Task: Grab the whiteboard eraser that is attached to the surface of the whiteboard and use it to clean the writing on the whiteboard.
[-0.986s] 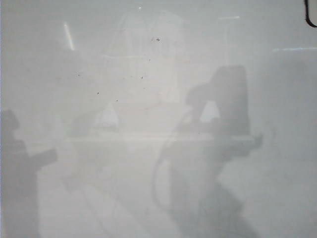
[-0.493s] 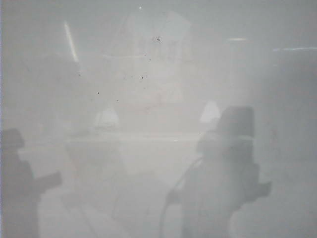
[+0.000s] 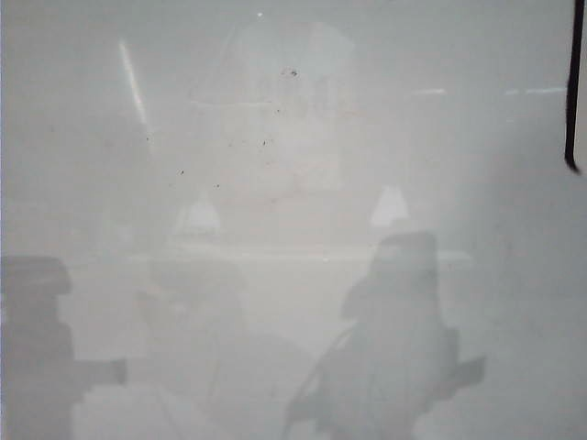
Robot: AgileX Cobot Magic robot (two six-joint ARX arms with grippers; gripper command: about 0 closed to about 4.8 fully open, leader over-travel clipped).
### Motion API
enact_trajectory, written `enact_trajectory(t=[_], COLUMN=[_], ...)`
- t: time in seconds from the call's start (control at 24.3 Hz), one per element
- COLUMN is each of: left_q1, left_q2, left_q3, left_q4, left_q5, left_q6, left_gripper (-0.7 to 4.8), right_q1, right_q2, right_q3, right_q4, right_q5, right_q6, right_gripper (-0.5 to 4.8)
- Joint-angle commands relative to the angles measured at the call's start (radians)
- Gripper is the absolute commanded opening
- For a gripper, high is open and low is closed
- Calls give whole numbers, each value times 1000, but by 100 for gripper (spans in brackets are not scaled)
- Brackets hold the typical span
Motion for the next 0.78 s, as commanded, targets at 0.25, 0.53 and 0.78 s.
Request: enact_trajectory(t=[0.25,0.53,0.78], left_q1=[-2,-2,-2], left_q2=[0,0,0], left_q3=[3,3,3], left_q4=[6,6,6], left_q5=[4,3,3], left_q6=[10,10,10], left_gripper=[-5,-5,-5], right_q1=[-138,-448,-541], right_q2=[1,3,117], right_q3=[-125,-114,23], right_q4=[271,350,264], right_q5=[13,-274,-365], right_q6=[-127,-180,-160], right_gripper=[147,147,147])
